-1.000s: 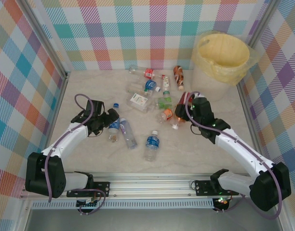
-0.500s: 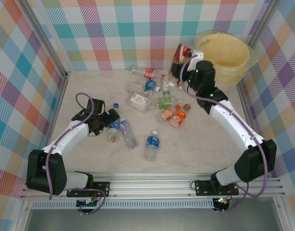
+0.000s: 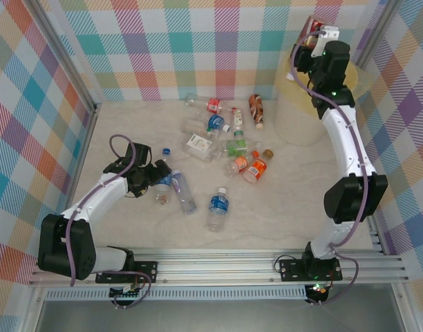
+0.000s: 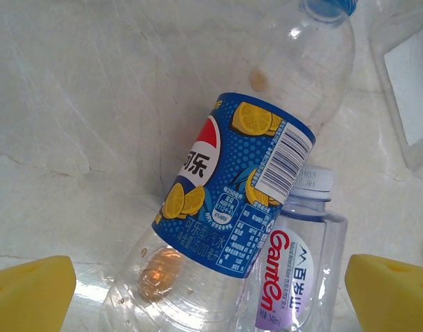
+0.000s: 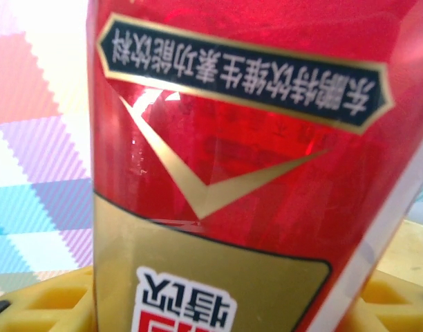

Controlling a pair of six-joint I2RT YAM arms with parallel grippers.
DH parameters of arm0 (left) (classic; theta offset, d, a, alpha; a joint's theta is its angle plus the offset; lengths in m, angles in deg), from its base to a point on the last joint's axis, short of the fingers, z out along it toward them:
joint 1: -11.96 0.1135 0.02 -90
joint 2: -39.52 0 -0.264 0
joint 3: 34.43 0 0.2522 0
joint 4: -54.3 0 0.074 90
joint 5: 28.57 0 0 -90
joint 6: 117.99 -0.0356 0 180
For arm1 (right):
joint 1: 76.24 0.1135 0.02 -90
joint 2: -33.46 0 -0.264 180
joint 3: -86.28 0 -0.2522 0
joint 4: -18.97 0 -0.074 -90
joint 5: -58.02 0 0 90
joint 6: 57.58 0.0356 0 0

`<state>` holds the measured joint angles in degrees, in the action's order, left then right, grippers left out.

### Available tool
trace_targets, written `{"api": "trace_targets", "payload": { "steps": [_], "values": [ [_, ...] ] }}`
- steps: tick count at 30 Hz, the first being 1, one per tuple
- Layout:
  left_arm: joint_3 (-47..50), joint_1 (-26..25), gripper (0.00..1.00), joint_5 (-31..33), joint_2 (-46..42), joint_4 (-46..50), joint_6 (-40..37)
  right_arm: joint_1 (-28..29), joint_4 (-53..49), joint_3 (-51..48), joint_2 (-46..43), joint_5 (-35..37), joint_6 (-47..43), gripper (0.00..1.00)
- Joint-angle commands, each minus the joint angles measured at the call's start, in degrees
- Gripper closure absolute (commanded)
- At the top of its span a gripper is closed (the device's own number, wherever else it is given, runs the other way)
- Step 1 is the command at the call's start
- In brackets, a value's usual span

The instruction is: Put the plastic bottles in the bin

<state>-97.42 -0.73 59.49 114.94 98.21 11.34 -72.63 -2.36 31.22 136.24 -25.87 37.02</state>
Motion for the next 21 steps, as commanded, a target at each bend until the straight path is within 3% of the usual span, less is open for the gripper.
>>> {"api": "trace_targets", "payload": {
  "steps": [1, 6, 11, 21],
  "values": [
    [-1.23, -0.93, 0.0, 0.07, 0.3, 1.6, -1.77, -2.06, -7.05, 6.1, 4.07, -1.62, -2.44, 0.42],
    [-0.62, -0.94, 0.0, -1.17, 0.0, 1.24, -3.7, -4.12, -14.74, 13.17, 10.32, -8.65, -3.97, 0.39],
    [-0.38, -1.02, 0.0, -2.11, 0.28, 1.47, -7.28, -4.81, -21.5, 19.16, 15.72, -16.79, -3.29, 0.3],
    [0.28, -1.09, 0.0, -3.16, 1.07, 0.12, -8.41, -4.76, -22.8, 22.23, 18.38, -18.85, -0.03, 0.18]
  ]
}}
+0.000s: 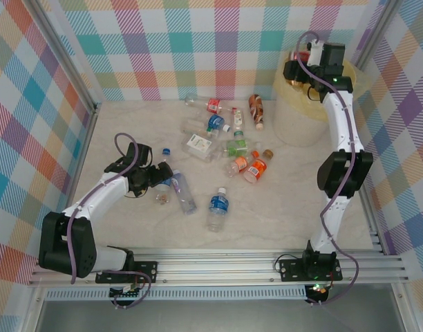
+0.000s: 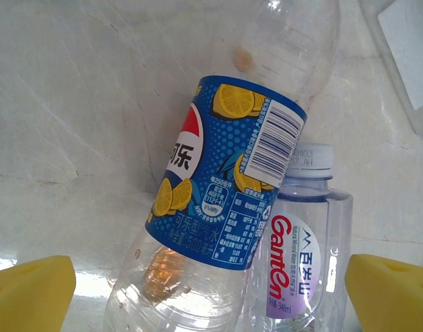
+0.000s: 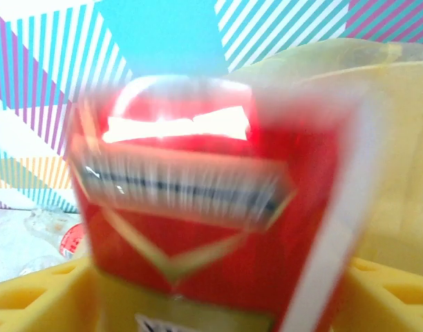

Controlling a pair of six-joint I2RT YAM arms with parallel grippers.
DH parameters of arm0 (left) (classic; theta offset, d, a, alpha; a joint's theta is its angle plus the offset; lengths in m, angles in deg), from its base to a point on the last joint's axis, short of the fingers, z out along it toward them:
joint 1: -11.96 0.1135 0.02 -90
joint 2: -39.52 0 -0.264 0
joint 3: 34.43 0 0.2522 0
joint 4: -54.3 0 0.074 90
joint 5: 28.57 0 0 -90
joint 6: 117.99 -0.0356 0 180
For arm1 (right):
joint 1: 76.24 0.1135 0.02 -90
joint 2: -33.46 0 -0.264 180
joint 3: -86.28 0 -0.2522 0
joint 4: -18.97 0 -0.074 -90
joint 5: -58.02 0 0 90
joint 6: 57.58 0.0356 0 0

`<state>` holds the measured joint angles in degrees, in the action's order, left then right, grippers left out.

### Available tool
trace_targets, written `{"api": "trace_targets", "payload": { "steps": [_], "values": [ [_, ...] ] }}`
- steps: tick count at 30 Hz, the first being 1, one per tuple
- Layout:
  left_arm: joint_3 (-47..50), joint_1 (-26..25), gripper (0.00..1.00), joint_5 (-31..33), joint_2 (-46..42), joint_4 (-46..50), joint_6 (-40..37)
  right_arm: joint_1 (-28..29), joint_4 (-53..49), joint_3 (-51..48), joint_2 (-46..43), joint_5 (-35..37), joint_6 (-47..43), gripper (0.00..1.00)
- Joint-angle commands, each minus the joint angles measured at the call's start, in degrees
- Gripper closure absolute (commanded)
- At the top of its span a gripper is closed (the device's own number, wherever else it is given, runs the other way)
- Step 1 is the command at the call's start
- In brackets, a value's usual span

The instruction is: Put the plastic bottles in the bin

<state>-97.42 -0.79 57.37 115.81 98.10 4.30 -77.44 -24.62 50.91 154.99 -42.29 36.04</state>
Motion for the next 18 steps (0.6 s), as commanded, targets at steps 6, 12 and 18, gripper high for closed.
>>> {"api": "trace_targets", "payload": {
  "steps": [6, 12, 18],
  "values": [
    [0.29, -1.13, 0.0, -1.13, 0.58, 0.36, -1.7, -0.1, -0.65, 2.44, -2.0, -2.31, 0.43, 0.08],
    [-0.58, -1.63, 0.0, 1.07, 1.13, 2.74, -2.25, -0.1, -0.9, 0.33, -7.06, -1.26, 2.4, 0.0],
    [-1.56, -3.9, 0.03, 4.31, 2.86, 5.47, -3.1, -0.09, 3.78, -11.64, -18.65, -0.27, 8.7, 0.0]
  ]
}}
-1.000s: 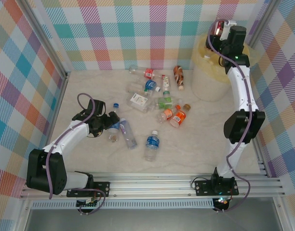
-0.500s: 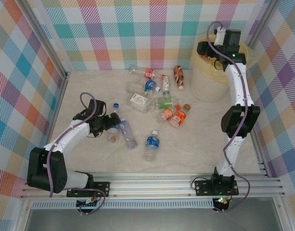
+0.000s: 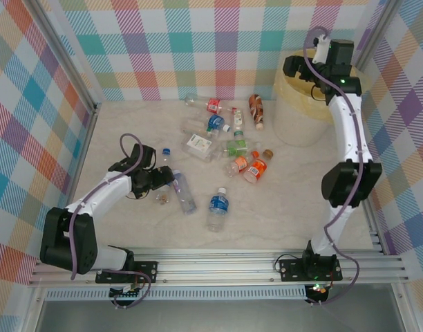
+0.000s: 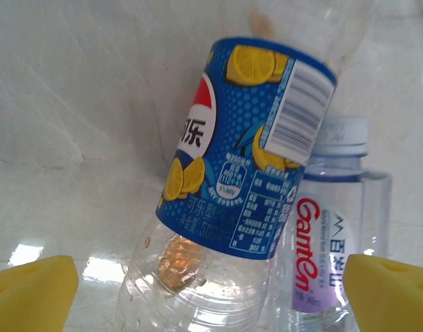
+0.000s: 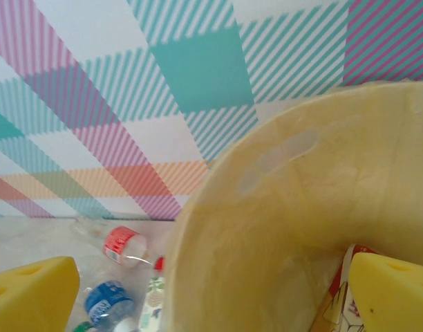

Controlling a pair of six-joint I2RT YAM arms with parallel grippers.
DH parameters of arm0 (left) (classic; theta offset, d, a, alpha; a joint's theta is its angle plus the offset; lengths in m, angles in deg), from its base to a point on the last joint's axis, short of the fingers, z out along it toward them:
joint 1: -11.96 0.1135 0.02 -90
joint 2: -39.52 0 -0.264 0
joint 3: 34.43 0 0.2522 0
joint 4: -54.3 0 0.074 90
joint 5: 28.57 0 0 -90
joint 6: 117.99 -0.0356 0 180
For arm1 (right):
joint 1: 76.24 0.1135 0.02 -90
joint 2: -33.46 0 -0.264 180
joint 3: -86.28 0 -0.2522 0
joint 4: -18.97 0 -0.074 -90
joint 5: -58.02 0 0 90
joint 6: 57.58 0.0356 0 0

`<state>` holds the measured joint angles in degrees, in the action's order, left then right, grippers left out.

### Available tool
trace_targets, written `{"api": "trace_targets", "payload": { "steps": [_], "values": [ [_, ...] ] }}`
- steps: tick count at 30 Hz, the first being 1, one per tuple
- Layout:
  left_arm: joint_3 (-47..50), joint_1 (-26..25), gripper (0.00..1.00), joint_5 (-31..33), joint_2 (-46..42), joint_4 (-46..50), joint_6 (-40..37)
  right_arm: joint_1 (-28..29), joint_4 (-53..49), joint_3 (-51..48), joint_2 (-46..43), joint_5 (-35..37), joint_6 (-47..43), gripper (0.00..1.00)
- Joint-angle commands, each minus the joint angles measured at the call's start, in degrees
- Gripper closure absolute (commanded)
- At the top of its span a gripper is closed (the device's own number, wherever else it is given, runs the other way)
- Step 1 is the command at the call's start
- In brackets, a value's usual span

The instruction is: Put the plastic bottles in the bin

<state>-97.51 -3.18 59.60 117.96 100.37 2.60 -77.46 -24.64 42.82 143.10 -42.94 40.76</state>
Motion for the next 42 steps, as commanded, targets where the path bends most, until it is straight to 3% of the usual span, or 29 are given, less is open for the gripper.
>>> {"api": "trace_targets", "payload": {
  "steps": [1, 8, 11, 15, 22, 32, 42],
  "values": [
    [-1.48, -2.09, 0.04, 2.25, 1.13, 3.47, -1.64, -0.1, 5.29, -6.94, -9.47, -0.18, 5.07, 0.0],
    [-2.97, -4.28, 0.2, 5.31, 5.86, 3.68, -5.47, 0.07, 22.36, -33.95, -28.0, -10.61, 14.21, 0.0],
    [-3.5, -4.33, 0.28, 7.18, 7.49, 3.9, -6.98, 0.15, 24.18, -39.32, -32.14, -13.48, 15.91, 0.0],
    [-3.61, -4.38, 0.29, 6.59, 8.95, 2.84, -9.23, 0.31, 23.75, -42.75, -35.03, -15.38, 15.74, 0.0],
    [-5.28, -4.31, 0.23, 7.97, 13.32, 2.79, -11.29, 1.5, 22.9, -45.63, -35.3, -20.08, 16.25, 0.0],
    [-4.87, -5.25, 0.23, 9.78, 19.82, 0.06, -11.59, 8.62, 23.73, -47.91, -33.68, -20.41, 17.12, 0.0],
    [-4.59, -5.34, 0.48, 8.65, 17.16, -3.78, -12.04, 12.84, 23.87, -48.86, -31.77, -18.39, 17.36, 0.0]
  ]
}}
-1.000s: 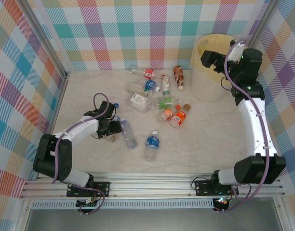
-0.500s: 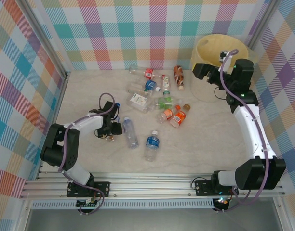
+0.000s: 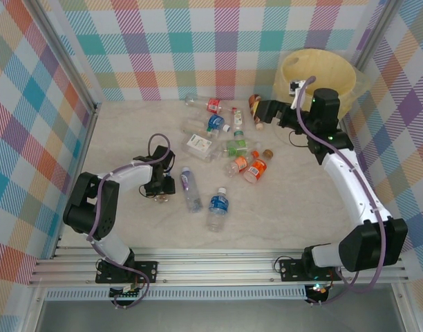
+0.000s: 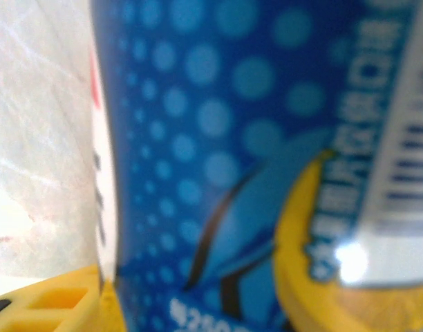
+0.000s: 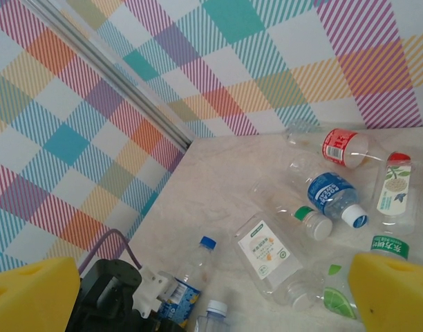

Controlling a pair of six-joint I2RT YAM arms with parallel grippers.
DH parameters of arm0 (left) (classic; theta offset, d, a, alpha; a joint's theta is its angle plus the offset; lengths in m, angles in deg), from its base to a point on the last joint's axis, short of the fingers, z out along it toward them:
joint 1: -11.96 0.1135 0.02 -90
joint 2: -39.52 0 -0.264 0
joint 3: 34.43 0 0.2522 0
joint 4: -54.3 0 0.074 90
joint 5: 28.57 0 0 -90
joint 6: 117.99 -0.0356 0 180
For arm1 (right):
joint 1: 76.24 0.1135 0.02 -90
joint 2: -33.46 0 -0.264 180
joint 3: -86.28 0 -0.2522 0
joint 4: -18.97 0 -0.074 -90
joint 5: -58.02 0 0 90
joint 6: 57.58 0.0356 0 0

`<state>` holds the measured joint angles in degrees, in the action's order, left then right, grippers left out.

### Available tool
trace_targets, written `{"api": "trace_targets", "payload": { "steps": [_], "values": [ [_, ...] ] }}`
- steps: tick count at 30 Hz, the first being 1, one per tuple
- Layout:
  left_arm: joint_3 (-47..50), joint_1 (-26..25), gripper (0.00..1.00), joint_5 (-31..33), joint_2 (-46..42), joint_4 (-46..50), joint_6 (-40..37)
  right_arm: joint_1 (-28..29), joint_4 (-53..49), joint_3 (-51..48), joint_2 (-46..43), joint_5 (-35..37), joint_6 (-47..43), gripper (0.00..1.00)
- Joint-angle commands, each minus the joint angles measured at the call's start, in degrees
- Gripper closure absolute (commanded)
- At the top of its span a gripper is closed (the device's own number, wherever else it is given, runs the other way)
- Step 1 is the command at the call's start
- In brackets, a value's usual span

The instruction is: Put the plastic bottles in the bin

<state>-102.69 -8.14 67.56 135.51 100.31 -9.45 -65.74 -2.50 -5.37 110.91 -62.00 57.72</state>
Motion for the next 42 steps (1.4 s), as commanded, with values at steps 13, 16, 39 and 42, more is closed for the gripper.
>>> {"api": "trace_targets", "payload": {
  "steps": [13, 16, 39, 42],
  "values": [
    [-4.95, -0.45, 0.53, -3.43, -13.12, -7.88, 0.82, 2.13, 5.27, -3.65, 2.27, 3.8, 8.26, 0.0],
    [-6.58, -0.47, 0.54, -8.46, -14.82, -10.8, 1.13, 2.2, 7.63, -3.82, 2.69, 1.14, 10.12, 0.0],
    [-18.06, -10.91, 0.56, -50.28, -12.05, -33.3, 2.9, 9.52, 19.95, 3.59, 8.42, -19.6, 12.51, 0.0],
    [-18.95, -11.76, 0.56, -50.94, -11.44, -33.31, 2.89, 10.19, 24.58, 4.29, 9.29, -20.93, 14.31, 0.0]
  ]
}}
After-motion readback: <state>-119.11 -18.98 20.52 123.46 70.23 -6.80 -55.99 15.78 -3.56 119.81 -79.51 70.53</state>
